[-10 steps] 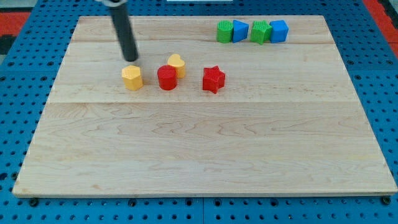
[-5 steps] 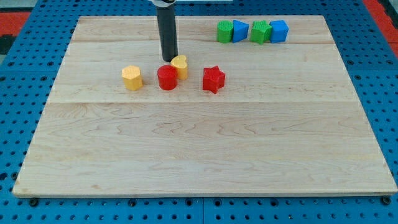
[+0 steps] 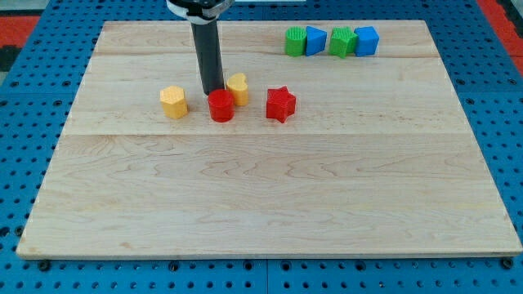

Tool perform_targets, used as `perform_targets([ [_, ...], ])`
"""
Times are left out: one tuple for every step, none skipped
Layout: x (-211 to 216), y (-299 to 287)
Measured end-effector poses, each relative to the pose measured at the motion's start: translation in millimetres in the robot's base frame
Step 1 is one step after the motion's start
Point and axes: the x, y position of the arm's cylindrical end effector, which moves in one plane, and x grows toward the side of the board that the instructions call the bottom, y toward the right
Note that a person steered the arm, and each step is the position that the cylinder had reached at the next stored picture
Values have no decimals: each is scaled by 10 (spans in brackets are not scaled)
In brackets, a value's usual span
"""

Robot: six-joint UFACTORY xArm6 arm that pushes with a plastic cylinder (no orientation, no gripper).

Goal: Move the yellow heart to the right of the red star

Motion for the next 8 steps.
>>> perform_targets([
  [2, 190],
  [-217, 375],
  [-227, 900],
  [-226, 1644],
  [-251, 1832],
  [-427, 2035],
  [-204, 2102],
  [-113, 2068],
])
